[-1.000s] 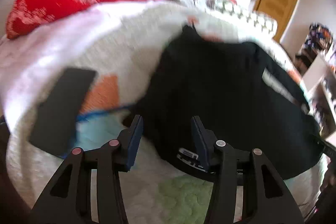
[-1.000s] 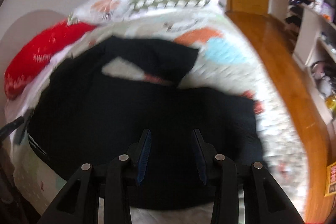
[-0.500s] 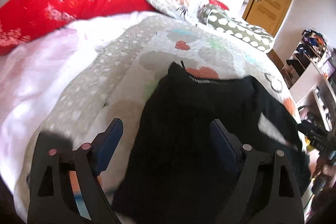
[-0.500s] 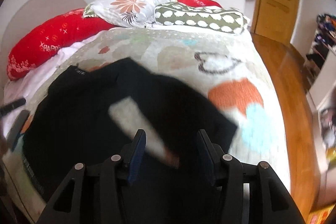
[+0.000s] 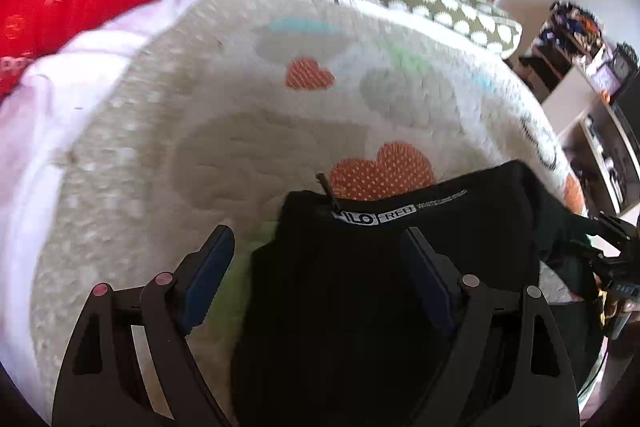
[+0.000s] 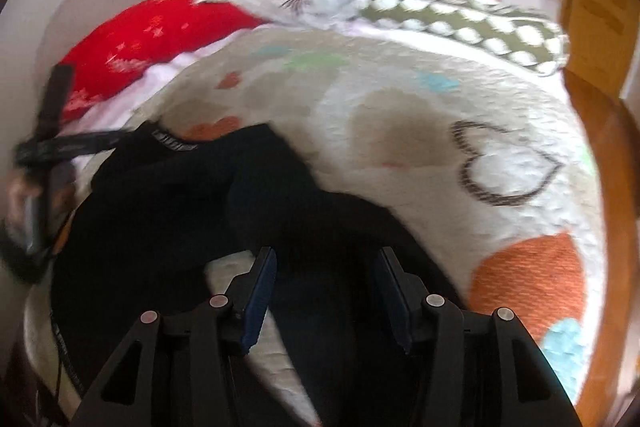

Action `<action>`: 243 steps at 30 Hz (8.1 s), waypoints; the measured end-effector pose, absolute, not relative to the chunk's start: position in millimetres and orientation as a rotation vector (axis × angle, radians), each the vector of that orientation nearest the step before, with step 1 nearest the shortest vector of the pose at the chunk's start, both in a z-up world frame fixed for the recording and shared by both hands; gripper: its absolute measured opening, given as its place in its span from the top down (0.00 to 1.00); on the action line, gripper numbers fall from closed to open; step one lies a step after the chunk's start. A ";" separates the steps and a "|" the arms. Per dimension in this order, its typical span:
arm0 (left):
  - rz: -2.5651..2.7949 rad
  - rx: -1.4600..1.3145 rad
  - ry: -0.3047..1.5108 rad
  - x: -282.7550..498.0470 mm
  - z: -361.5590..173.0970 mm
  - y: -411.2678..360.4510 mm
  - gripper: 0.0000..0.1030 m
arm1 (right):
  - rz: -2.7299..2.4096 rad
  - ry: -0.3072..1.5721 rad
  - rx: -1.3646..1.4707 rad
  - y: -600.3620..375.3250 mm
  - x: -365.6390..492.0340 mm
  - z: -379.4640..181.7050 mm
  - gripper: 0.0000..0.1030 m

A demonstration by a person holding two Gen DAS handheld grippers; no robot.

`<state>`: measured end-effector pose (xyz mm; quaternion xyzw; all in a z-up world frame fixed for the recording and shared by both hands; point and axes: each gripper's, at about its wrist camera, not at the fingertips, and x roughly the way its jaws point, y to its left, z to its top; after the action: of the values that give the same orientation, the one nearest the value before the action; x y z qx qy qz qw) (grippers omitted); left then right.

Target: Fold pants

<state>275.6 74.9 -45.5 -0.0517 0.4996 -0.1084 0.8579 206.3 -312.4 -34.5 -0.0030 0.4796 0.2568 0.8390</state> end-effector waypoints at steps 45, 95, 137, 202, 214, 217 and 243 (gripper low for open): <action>-0.327 0.090 0.637 27.7 34.0 44.6 0.85 | 0.455 0.775 -0.223 -375.0 36.1 59.5 0.97; -0.037 -0.287 0.975 94.2 -28.8 161.2 0.86 | 0.905 0.901 -0.049 -107.4 -43.1 -33.4 0.77; -0.007 -0.250 0.847 5.9 0.7 141.7 0.51 | 0.234 0.928 0.337 -400.1 -35.5 -10.8 0.54; -0.007 -0.150 0.909 24.6 -44.6 83.8 0.59 | 0.195 1.035 -0.140 -424.5 12.2 -51.4 0.78; -0.007 -0.127 0.908 26.4 -45.6 79.8 0.54 | 0.333 1.087 -0.163 -415.8 20.2 -53.4 0.82; -0.008 -0.128 0.907 26.6 -46.8 79.6 0.52 | 0.350 1.093 -0.150 -416.0 21.9 -53.1 0.82; 0.000 -0.102 0.891 22.2 -51.1 71.6 0.44 | 0.198 0.980 -0.047 -420.2 12.7 -20.7 0.52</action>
<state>22.2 71.6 -51.1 -0.0492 0.4307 0.0001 0.9011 12.7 -420.2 -20.7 -0.0225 0.4696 0.0948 0.8775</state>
